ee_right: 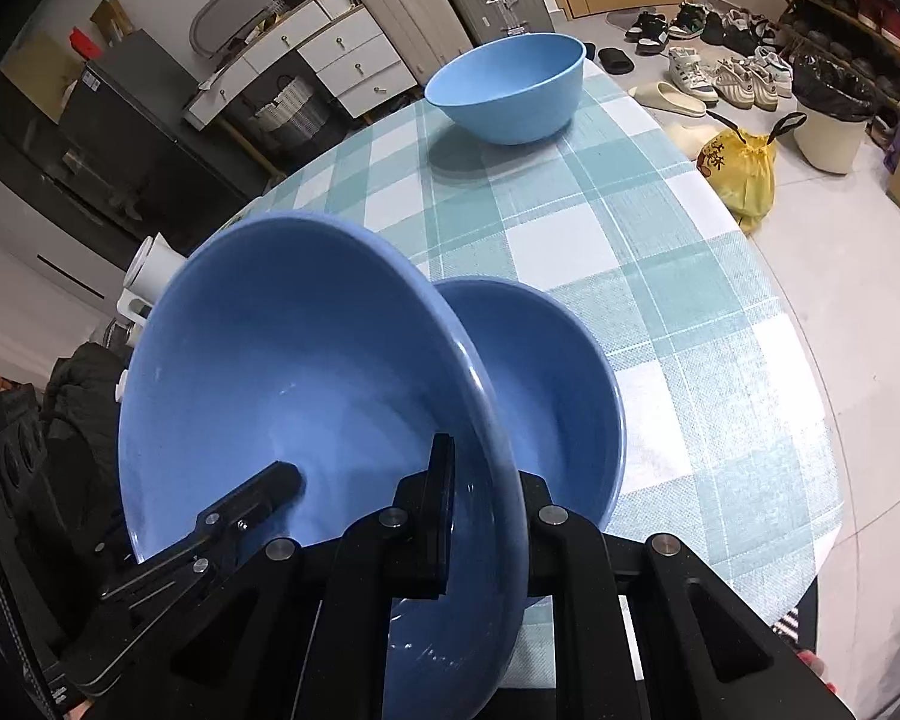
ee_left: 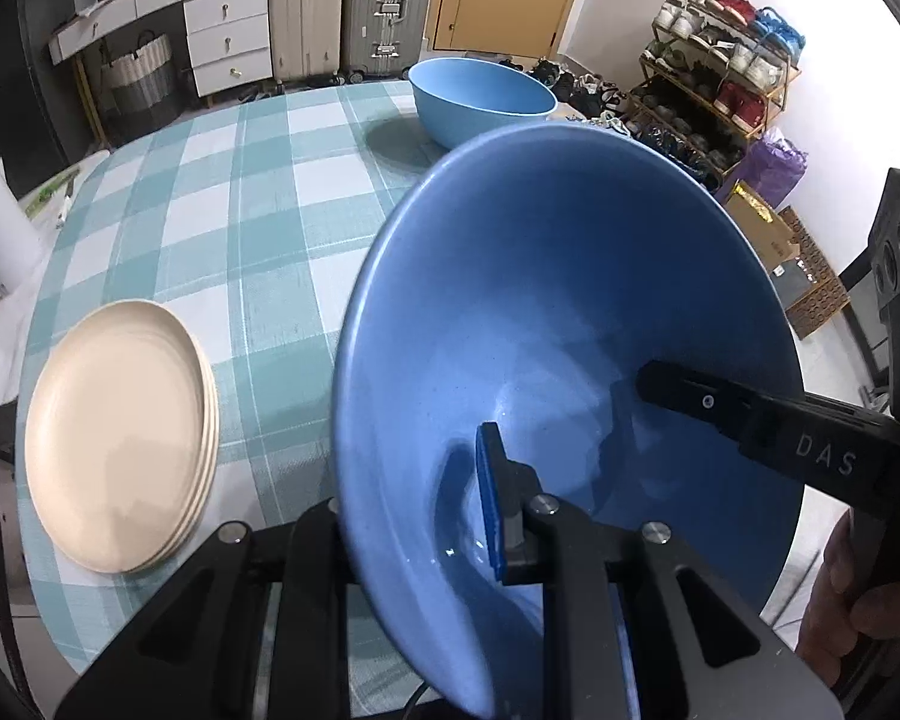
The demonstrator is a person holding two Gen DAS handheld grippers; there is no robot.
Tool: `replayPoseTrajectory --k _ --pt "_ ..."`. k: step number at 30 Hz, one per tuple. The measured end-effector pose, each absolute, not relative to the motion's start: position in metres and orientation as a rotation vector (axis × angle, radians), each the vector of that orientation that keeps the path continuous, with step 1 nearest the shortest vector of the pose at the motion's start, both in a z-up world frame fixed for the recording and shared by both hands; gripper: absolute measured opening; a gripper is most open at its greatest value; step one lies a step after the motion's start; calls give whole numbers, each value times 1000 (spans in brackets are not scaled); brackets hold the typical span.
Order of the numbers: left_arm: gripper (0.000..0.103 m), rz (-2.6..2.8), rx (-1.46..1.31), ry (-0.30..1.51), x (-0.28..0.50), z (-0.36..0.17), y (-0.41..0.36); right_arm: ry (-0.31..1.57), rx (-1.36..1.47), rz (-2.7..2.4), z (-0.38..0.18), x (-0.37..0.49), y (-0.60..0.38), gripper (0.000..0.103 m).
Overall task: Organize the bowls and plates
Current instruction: 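Carry the held blue bowl with both tools over the front blue bowl, then lower the held bowl into the front blue bowl and open both tools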
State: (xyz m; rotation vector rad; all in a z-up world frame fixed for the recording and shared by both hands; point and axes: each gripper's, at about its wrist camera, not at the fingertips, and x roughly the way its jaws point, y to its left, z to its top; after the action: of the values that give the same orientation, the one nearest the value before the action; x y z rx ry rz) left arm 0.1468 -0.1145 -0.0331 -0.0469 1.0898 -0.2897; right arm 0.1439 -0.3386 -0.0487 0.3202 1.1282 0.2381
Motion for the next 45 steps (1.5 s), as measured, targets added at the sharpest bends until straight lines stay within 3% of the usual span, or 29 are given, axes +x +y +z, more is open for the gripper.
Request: replayPoseTrajectory --k 40,45 --pt "22 -185 257 1026 158 -55 -162 1104 227 136 -75 163 -337 14" --pt "27 -164 326 1015 157 -58 -169 1080 189 120 -74 160 -336 14"
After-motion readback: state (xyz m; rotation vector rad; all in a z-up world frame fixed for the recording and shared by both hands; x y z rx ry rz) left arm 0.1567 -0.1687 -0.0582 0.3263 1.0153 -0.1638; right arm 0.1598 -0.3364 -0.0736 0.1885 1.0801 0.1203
